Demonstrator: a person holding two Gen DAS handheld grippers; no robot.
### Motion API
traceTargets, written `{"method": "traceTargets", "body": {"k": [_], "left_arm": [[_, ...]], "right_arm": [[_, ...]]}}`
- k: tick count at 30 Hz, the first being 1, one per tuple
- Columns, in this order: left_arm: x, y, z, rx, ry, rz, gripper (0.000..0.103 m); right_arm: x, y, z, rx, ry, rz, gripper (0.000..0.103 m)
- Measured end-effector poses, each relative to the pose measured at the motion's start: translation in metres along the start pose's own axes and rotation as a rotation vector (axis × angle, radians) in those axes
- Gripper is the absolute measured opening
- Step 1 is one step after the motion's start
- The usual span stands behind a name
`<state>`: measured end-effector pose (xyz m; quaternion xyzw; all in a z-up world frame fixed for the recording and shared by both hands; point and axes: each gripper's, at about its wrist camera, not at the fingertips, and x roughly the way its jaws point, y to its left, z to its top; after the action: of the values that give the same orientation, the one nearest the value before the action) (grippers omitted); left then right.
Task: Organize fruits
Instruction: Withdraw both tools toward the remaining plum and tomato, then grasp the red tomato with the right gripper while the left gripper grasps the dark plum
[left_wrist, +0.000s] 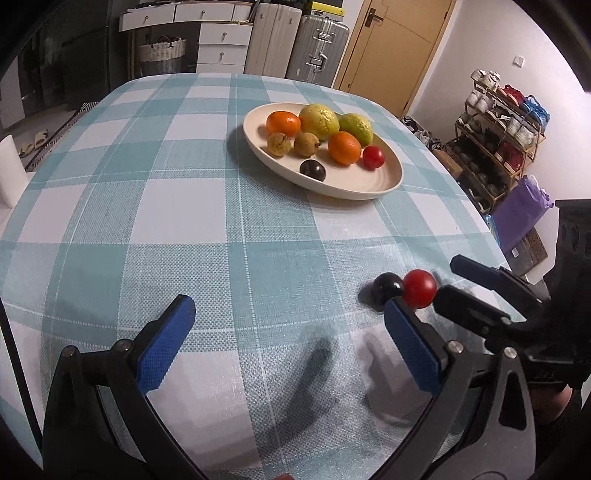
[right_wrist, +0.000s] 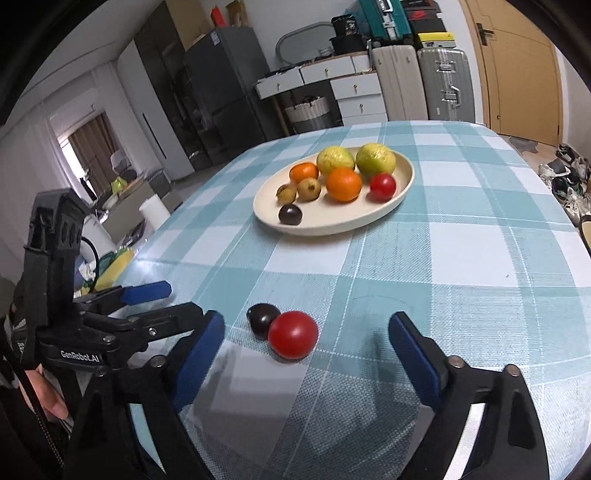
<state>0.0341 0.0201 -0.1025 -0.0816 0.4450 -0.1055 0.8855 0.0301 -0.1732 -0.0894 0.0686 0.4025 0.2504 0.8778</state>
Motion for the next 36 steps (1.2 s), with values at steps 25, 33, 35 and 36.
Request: {"method": "traceTargets", "body": {"k": [25, 33, 35, 36], "left_arm": [[0.006, 0.000, -0.002, -0.003, 0.033, -0.010, 0.102], [0.013, -0.019, 0.000, 0.032, 0.063, -0.070, 0.102], [0.014, -0.026, 0.000, 0.050, 0.063, -0.076, 0.102], [0.014, -0.029, 0.000, 0.059, 0.065, -0.085, 0.102]], "right_arm": [[0.005, 0.001, -0.003, -0.018, 0.046, 0.027, 0.032], [-0.004, -0.010, -0.002, 0.012, 0.016, 0.034, 0.032], [-0.007, -0.012, -0.001, 0.016, 0.008, 0.034, 0.032], [-0.008, -0.014, -0.001, 0.021, 0.003, 0.036, 0.032]]}}
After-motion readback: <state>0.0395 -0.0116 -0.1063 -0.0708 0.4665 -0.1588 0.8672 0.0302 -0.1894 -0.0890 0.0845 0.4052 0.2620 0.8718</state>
